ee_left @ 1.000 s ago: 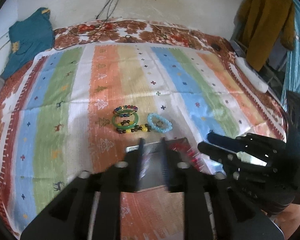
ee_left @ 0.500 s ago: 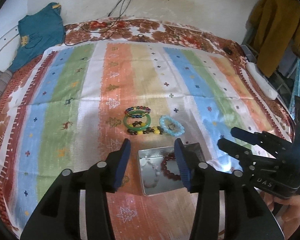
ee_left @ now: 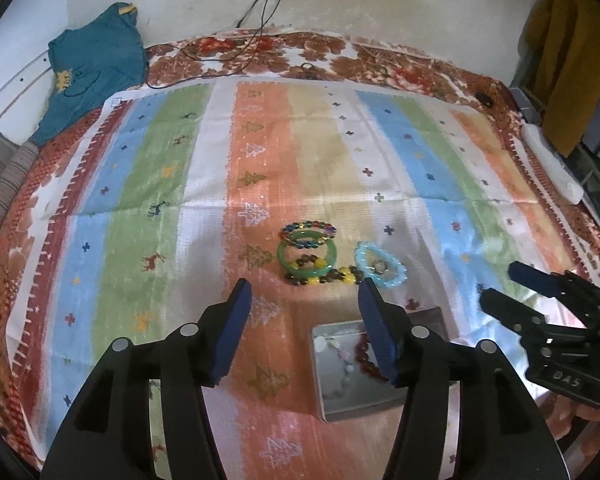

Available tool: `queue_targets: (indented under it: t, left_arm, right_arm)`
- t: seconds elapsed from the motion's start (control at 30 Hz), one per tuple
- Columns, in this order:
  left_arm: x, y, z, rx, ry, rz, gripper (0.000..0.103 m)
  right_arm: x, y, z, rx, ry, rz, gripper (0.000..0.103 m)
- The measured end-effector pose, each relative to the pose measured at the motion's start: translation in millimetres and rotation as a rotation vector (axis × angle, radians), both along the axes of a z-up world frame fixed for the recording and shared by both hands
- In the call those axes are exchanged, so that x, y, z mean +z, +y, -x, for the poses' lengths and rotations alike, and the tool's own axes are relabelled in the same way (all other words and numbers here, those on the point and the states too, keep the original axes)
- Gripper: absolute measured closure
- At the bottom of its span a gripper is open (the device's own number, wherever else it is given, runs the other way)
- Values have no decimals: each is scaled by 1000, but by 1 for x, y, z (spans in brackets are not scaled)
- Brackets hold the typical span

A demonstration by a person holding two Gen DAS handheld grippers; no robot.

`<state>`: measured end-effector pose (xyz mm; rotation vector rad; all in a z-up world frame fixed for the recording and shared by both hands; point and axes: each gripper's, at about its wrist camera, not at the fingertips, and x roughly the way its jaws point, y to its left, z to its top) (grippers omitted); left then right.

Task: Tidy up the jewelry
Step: 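Open the right tool over the tin while the left tool releases the pearl bracelet into it, then move the left tool to the multicolour bead bracelet while the right tool approaches the light-blue bracelet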

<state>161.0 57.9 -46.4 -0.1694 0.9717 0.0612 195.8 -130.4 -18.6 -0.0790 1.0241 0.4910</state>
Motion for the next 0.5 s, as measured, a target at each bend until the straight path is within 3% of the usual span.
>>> queue_targets:
  t: [0.07,0.5]
  left_arm:
    - [-3,3,-5,2,12,-8,47]
    - [-10,8,-34,8,28,-11,43]
  right_arm:
    - [-1,0,-4,-4,2,4,34]
    - [-24,12,-31,-10,35,82,28]
